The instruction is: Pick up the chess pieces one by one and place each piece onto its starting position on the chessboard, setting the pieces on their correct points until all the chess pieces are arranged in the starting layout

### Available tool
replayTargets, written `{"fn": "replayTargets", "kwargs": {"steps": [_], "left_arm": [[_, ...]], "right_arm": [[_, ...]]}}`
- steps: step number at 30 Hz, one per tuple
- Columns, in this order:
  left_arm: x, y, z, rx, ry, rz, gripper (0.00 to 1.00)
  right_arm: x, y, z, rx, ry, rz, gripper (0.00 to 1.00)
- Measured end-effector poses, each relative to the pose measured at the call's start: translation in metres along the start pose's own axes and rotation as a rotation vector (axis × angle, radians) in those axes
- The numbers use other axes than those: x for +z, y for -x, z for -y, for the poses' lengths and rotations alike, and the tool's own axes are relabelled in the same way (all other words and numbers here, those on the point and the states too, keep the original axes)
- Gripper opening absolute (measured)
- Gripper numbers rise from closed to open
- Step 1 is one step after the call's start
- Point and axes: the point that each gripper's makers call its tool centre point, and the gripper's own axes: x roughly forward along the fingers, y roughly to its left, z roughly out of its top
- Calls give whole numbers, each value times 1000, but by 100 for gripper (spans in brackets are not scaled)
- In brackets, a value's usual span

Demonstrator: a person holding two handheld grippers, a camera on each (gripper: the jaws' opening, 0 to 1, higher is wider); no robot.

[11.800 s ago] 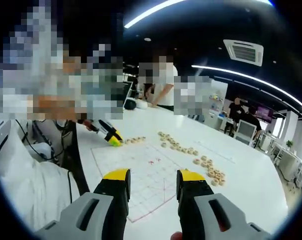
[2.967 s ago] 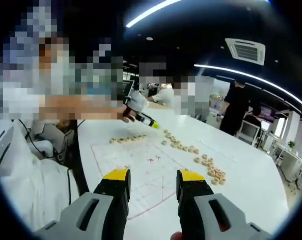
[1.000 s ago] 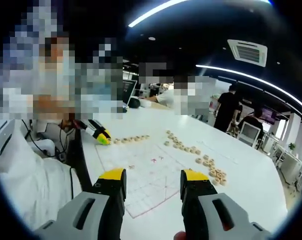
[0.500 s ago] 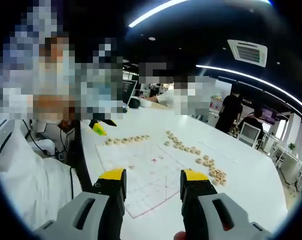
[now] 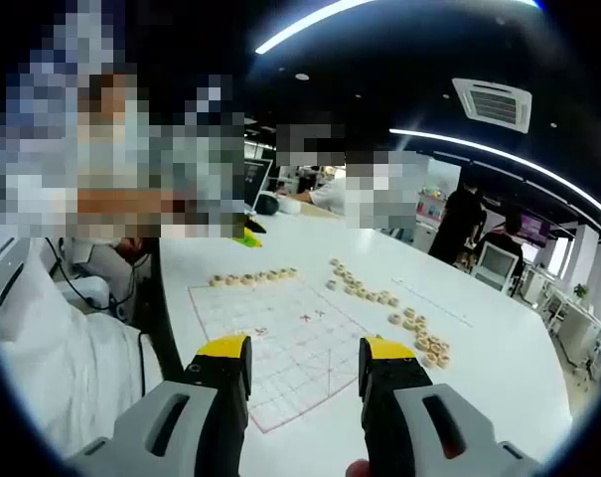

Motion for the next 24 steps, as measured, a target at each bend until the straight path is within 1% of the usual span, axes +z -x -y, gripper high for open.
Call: {"fn": "replayTargets", "kwargs": {"steps": [3, 5, 8, 12, 14, 17, 21, 24], "left_arm": [[3, -18, -13, 26, -2, -1, 56], [5, -36, -27, 53, 3, 0, 55], [0, -59, -46, 93, 16, -25, 55], [-7, -84, -68, 152, -19, -60, 54], [-12, -95, -75, 166, -31, -76, 54], [-19, -110, -87, 189, -8, -88, 53], [-23, -126, -99, 222, 3, -96, 50], [-25, -143, -109, 226, 14, -100, 49]], "right_arm": [[0, 0, 1, -1, -1, 0, 44], [0, 0, 0, -1, 0, 0, 44], [0, 0, 0, 0, 0, 0, 44], [-3, -1, 2, -3, -7, -5, 44], [-4, -2, 2, -4, -7, -9, 44], [-5, -3, 2, 2, -9, -10, 44], [-9, -7, 6, -14, -12, -22, 43], [-11, -9, 7, -16, -12, -29, 43]]}}
